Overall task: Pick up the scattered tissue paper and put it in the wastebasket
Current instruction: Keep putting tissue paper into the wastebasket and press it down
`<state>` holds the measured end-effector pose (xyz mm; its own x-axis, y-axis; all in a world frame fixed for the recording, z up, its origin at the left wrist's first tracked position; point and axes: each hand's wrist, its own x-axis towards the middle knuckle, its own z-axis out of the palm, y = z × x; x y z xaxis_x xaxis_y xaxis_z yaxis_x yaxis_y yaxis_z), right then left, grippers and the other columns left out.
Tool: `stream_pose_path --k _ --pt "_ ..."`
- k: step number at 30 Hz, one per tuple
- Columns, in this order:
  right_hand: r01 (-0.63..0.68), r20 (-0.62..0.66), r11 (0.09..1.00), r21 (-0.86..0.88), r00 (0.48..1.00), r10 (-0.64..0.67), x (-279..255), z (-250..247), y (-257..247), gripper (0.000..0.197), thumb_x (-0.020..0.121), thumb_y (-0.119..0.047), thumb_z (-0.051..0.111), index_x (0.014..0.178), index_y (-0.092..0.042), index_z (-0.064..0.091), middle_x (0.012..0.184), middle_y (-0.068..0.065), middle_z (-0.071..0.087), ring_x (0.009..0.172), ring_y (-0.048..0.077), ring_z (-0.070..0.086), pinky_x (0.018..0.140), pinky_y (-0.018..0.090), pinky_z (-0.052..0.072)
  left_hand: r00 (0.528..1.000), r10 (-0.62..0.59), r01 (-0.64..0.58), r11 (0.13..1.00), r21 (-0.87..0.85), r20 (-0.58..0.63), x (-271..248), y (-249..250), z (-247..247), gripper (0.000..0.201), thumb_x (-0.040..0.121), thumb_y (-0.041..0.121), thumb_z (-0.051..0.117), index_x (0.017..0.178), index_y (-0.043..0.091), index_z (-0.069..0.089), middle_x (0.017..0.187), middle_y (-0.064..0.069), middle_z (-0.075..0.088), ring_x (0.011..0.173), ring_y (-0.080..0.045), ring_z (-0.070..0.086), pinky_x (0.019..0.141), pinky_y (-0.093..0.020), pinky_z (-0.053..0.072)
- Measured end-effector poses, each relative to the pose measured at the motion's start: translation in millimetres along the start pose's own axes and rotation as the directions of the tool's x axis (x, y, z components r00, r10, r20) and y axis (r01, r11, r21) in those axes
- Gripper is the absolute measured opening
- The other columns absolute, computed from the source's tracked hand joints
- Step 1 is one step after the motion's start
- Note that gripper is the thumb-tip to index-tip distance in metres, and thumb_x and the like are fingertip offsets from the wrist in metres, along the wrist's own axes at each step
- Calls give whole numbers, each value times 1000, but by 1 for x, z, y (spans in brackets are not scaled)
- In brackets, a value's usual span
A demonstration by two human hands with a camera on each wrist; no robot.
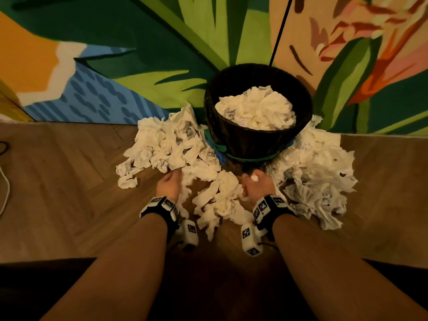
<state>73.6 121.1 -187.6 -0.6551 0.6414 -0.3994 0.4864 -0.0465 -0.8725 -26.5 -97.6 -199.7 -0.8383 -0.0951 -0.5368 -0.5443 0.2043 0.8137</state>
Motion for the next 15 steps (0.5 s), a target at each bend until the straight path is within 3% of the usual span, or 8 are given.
stream_pose_path --k 2,3,5,6,8,10,13,15 --pt "86 -25 973 -215 995 -93 -3 0 1 14 95 -26 58 88 -19 47 72 -1 53 64 19 52 53 24 41 1000 -9 9 1000 -9 -18 0 4 -1 54 94 42 58 141 15 51 137 -6 57 121 -28 56 106 -42 42" --pt "138 -7 941 -308 989 -147 -5 0 3 11 95 -25 56 89 -22 47 72 -2 52 66 20 52 57 26 39 1000 -12 11 999 -34 -16 0 4 -1 49 95 37 59 138 14 52 134 -10 60 112 -28 63 98 -43 50" --pt "215 122 891 -399 976 -181 -14 3 4 9 95 -24 53 94 -31 46 74 -5 54 69 23 57 61 29 44 1000 -1 0 998 -66 -12 -3 4 -3 35 97 25 58 130 13 52 114 -16 69 77 -25 71 61 -34 58" --pt "262 222 859 -441 959 -178 -17 5 7 14 95 -26 53 98 -38 46 78 -5 57 70 22 60 61 29 47 999 14 -15 1000 -27 -41 -3 2 -5 32 98 23 56 128 15 50 104 -15 70 67 -26 68 52 -31 54" --pt "396 442 753 -526 883 -156 -26 9 10 26 91 -30 58 105 -48 46 97 -6 57 86 18 61 73 26 45 993 59 -51 996 79 -98 -5 -2 -9 19 100 26 53 118 21 49 104 -15 68 75 -29 65 66 -40 56" --pt "518 591 662 -542 795 -138 -31 16 14 35 85 -33 64 115 -48 52 111 -8 49 105 17 56 88 24 41 995 88 -81 988 133 -45 -11 -4 -11 11 99 32 53 108 25 53 111 -14 67 81 -25 61 71 -36 53" --pt "621 691 487 -614 721 -49 -38 28 20 47 85 -42 65 129 -49 50 117 -4 44 111 19 52 96 32 46 968 87 -167 923 346 235 -21 -14 -5 14 91 33 64 105 34 65 110 0 67 93 -20 65 82 -36 56" --pt "649 702 359 -671 712 23 -38 34 21 44 90 -44 61 132 -49 49 122 0 44 112 22 51 96 38 48 927 72 -263 827 497 369 -25 -22 0 12 88 27 70 93 37 66 104 8 67 90 -11 63 78 -27 53"
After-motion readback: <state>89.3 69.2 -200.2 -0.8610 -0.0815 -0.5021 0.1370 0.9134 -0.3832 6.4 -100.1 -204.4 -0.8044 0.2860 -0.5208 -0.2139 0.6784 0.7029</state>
